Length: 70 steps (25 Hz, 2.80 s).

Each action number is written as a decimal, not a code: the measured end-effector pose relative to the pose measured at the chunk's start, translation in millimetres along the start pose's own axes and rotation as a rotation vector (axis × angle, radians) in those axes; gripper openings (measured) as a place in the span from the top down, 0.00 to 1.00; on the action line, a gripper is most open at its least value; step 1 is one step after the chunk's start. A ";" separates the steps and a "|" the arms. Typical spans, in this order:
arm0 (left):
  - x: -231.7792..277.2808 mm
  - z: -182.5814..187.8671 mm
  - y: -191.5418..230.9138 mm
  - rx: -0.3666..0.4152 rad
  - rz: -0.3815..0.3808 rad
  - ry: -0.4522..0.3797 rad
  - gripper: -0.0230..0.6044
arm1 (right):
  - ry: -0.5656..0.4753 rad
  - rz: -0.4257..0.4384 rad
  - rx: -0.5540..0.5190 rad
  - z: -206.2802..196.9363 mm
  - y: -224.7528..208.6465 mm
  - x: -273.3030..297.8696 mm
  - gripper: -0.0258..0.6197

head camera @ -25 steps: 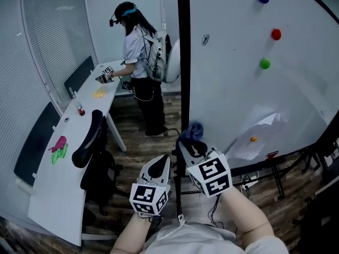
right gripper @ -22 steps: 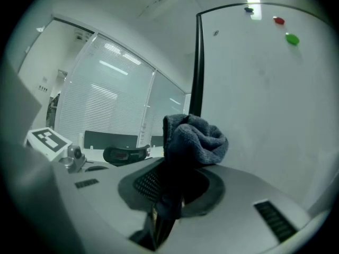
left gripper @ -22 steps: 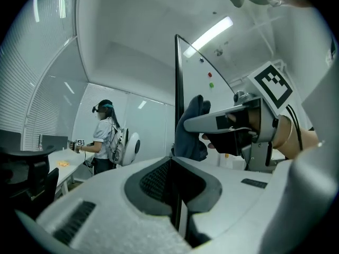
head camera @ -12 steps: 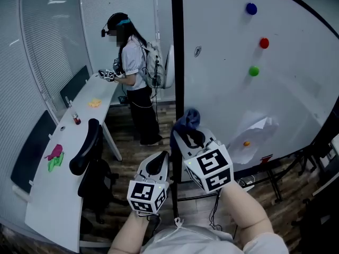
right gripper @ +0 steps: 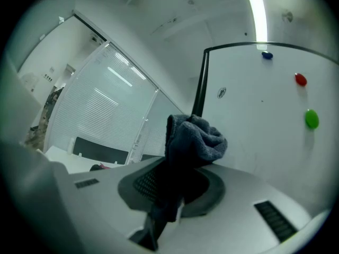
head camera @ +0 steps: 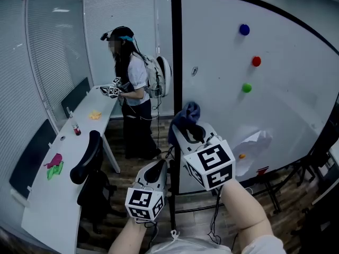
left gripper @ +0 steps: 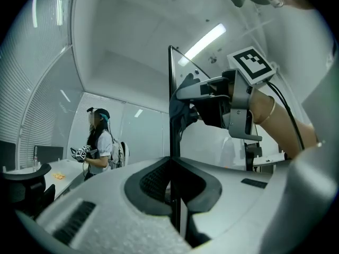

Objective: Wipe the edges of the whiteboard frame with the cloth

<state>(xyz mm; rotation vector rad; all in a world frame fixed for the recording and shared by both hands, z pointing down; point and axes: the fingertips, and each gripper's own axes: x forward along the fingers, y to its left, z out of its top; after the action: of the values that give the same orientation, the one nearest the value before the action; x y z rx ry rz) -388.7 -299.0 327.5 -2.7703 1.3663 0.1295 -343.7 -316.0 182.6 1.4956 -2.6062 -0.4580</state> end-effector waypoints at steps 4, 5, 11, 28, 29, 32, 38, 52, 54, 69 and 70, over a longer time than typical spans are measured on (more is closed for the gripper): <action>5.4 11.8 -5.5 -0.001 -0.020 -0.010 0.93 | -0.017 -0.013 -0.029 28.0 -7.8 4.1 0.86; 6.4 15.1 -7.4 -0.002 -0.024 -0.013 0.93 | -0.019 -0.015 -0.038 36.2 -9.2 5.7 0.86; 11.2 36.1 -24.3 0.010 -0.048 -0.034 0.93 | -0.043 -0.006 -0.041 79.5 -21.7 10.0 0.86; 11.5 94.3 -37.0 0.094 0.047 -0.063 0.93 | -0.111 0.007 -0.131 182.4 -52.5 18.1 0.86; 11.3 99.0 -36.1 0.102 0.051 -0.065 0.93 | -0.115 0.009 -0.127 189.3 -54.8 19.0 0.86; 11.7 110.6 -32.3 0.123 0.062 -0.069 0.93 | -0.114 0.015 -0.130 208.0 -60.3 22.4 0.86; 12.9 124.0 -26.7 0.128 0.069 -0.094 0.93 | -0.128 -0.010 -0.195 243.3 -68.5 26.4 0.86; 25.4 137.0 -30.3 0.120 -0.025 -0.083 0.93 | -0.182 -0.059 -0.182 308.8 -93.6 26.9 0.86; 25.0 135.7 -32.5 0.105 -0.043 -0.088 0.93 | -0.196 -0.067 -0.171 311.5 -99.1 24.3 0.86; 56.1 112.4 -82.3 0.125 0.001 -0.046 0.93 | -0.312 -0.134 -0.118 320.1 -179.2 -33.2 0.86; 60.5 112.9 -88.8 0.119 0.006 -0.047 0.93 | -0.313 -0.137 -0.114 319.0 -187.5 -38.9 0.86</action>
<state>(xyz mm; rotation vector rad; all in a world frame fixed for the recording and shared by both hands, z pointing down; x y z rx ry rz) -287.6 -283.5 209.9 -2.6495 1.3252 0.1099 -243.9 -304.9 -175.6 1.6899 -2.6513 -0.9070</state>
